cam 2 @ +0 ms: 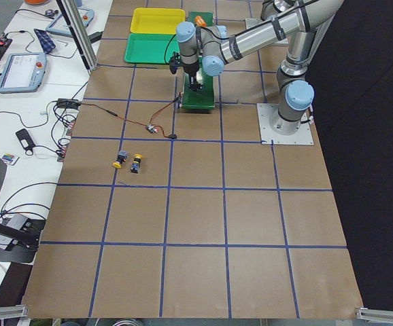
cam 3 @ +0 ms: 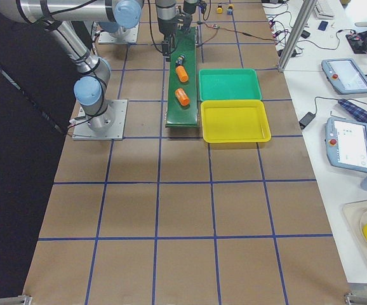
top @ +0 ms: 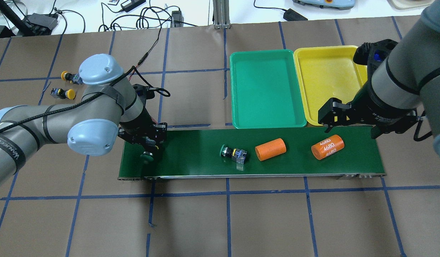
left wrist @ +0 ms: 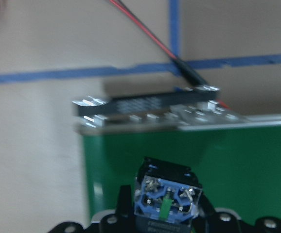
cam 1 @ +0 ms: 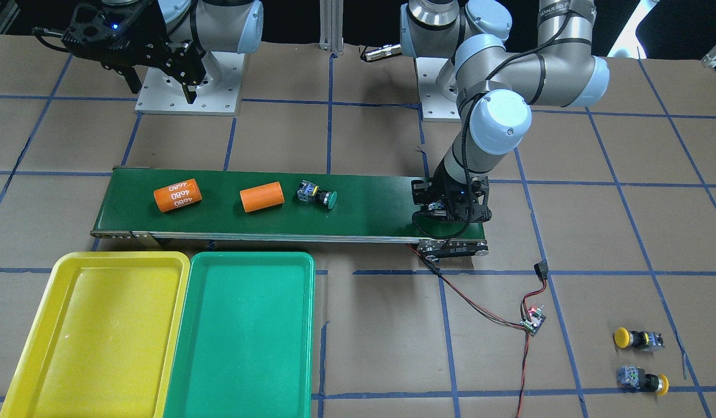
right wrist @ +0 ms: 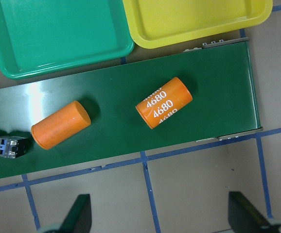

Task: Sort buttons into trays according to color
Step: 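Place the button on the conveyor and withdraw the left gripper, then grasp a yellow-capped button with left gripper while right gripper pushes orange cells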

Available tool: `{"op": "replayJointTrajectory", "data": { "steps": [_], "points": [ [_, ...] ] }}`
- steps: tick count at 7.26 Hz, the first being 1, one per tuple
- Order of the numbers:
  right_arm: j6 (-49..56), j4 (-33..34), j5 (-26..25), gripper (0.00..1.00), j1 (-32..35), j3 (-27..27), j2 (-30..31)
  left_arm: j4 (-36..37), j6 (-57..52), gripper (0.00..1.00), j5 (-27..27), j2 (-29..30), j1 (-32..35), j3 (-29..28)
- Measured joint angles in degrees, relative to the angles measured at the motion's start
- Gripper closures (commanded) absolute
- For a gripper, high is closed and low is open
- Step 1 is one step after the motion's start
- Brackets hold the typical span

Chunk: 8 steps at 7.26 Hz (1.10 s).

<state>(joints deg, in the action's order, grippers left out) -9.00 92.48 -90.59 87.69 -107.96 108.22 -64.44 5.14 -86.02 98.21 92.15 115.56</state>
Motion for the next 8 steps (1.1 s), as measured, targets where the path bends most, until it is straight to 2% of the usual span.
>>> {"op": "replayJointTrajectory", "data": {
  "steps": [1,4,6,8],
  "points": [
    [-0.1,0.0,0.1,0.0,0.0,0.0,-0.1,0.4,2.4,0.0,0.6,0.5,1.3,0.1],
    [-0.2,-0.7,-0.6,0.0,-0.1,-0.1,0.6,0.1,0.6,0.0,0.5,-0.4,-0.3,-4.3],
    [-1.7,-2.8,-1.4,0.0,-0.5,-0.6,0.5,-6.0,-11.5,0.0,0.2,1.6,-11.6,-11.8],
    [-10.4,-3.7,-1.8,0.0,-1.2,-1.0,-0.4,-7.3,-24.5,0.0,-0.1,8.9,-23.9,-21.2]
  ]
}}
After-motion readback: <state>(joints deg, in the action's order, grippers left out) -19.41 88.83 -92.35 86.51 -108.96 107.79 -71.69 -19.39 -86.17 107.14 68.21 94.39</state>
